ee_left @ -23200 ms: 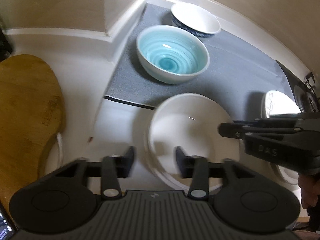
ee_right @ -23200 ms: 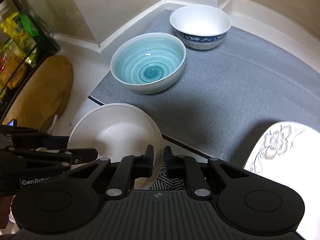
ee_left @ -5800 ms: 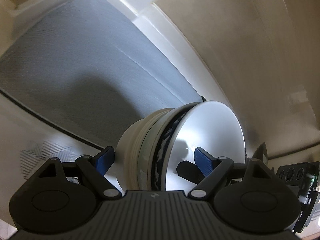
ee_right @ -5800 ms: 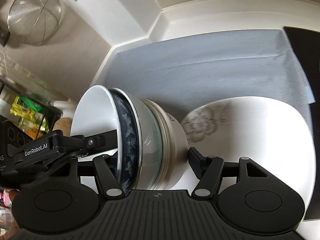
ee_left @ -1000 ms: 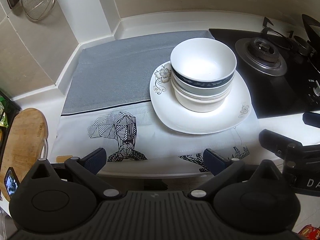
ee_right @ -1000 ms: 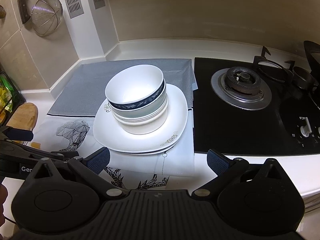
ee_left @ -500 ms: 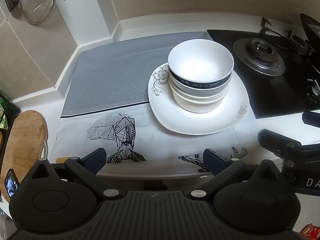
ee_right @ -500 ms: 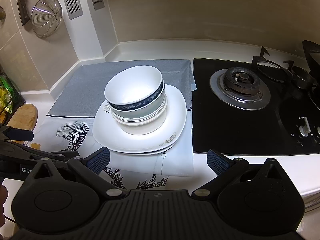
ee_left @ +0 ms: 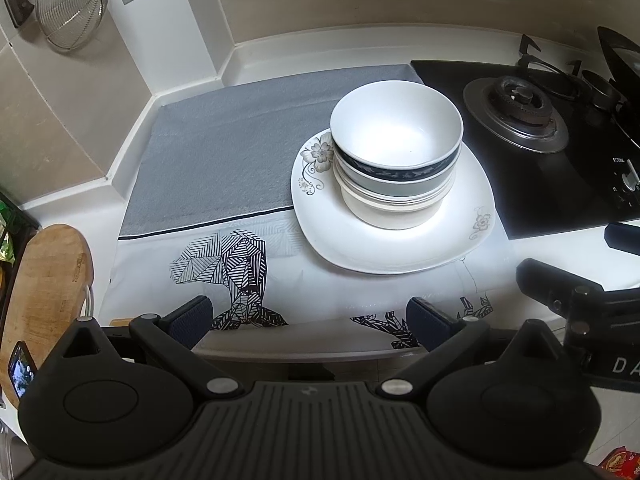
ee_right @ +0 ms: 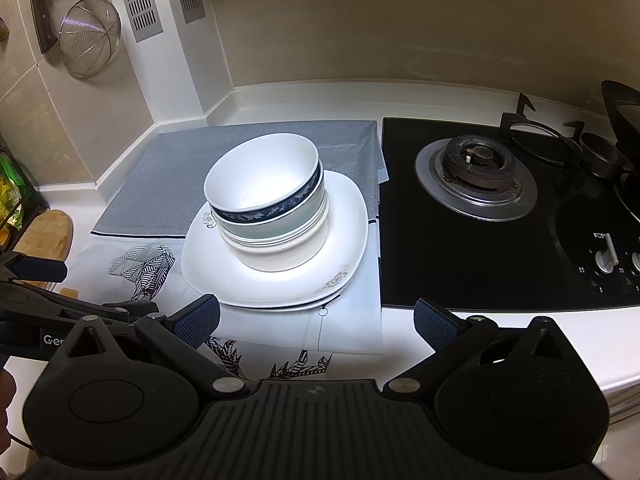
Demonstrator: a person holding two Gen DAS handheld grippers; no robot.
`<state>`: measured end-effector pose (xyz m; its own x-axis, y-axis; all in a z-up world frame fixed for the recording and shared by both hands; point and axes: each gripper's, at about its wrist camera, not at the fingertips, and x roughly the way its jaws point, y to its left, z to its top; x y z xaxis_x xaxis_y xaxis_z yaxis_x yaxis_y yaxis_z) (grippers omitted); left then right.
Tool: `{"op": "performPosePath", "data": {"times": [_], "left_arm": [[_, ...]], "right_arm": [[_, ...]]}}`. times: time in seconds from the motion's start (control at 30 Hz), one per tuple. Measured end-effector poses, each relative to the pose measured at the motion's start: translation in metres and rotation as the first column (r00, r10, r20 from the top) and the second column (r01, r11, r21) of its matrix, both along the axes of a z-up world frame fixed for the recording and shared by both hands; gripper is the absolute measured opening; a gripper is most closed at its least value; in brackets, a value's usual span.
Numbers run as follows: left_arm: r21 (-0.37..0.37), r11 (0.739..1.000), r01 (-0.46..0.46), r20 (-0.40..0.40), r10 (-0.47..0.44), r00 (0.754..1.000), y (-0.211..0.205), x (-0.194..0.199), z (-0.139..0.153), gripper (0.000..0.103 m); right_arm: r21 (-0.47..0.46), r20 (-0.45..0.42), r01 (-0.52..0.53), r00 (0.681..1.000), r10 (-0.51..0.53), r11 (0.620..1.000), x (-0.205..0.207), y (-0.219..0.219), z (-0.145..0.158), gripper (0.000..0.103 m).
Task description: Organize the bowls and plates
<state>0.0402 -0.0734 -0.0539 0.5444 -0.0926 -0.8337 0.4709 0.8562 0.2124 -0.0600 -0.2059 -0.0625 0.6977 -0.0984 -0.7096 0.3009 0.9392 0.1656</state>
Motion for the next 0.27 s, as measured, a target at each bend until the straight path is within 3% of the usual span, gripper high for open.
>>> {"op": "performPosePath", "data": {"times": [0.27], "left_arm": [[-0.01,1.0,0.006,0.01,-0.006,1.0,-0.006,0.0024,0.0004,0.103]], "right_arm": [[0.006,-0.008,0.007,1.0,-0.007,1.0,0.003,-0.0081,-0.002,0.103]]}}
